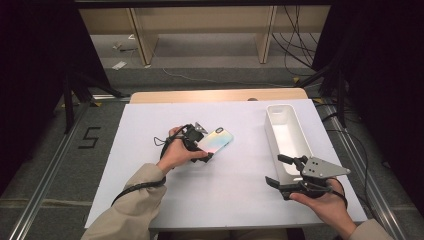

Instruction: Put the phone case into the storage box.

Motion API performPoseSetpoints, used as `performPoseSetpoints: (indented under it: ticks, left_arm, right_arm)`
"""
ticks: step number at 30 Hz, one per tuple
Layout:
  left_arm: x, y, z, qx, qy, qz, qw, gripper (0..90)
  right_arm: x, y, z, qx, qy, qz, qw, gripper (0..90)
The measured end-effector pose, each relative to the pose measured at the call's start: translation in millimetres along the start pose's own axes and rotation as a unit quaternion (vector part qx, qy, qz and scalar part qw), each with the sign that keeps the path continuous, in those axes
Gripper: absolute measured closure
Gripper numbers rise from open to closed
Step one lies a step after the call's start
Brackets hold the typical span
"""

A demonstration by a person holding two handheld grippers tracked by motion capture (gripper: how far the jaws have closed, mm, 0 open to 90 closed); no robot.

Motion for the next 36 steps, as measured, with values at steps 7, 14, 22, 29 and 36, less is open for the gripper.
performPoseSetpoints:
  ticks: [7, 14, 22, 29, 36]
  left_arm:
    - [4.6, -0.1, 0.6, -0.002, 0.006, 0.013, 0.9999, 1.3]
    - [8.4, -1.4, 0.6, 0.006, 0.008, 0.025, 0.9996, 1.6]
    - [10.4, -4.0, 2.0, 0.014, 0.017, 0.033, 0.9992, 2.2]
    - [12.3, -5.6, 4.6, 0.018, 0.028, 0.039, 0.9987, 2.0]
    - [12.6, -7.3, 5.0, 0.025, 0.038, 0.043, 0.9980, 4.1]
  right_arm:
    - [0.1, 0.1, 0.2, 0.001, -0.001, 0.001, 1.0000, 19.4]
    - [0.2, 0.3, 0.2, 0.001, -0.003, 0.001, 1.0000, 19.4]
    - [0.6, 0.5, 0.3, 0.001, -0.003, 0.001, 1.0000, 19.4]
    - [0.8, 0.7, 0.3, 0.002, -0.004, 0.001, 1.0000, 19.3]
    - [0.8, 0.9, 0.2, 0.001, -0.004, 0.003, 1.0000, 19.3]
Point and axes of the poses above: each handheld gripper's, and its own axes: x roughly forward along the jaws, y roughly out of its underside, z roughly to its left, the point moved 2 cm from there along x, roughly forward along the jaws
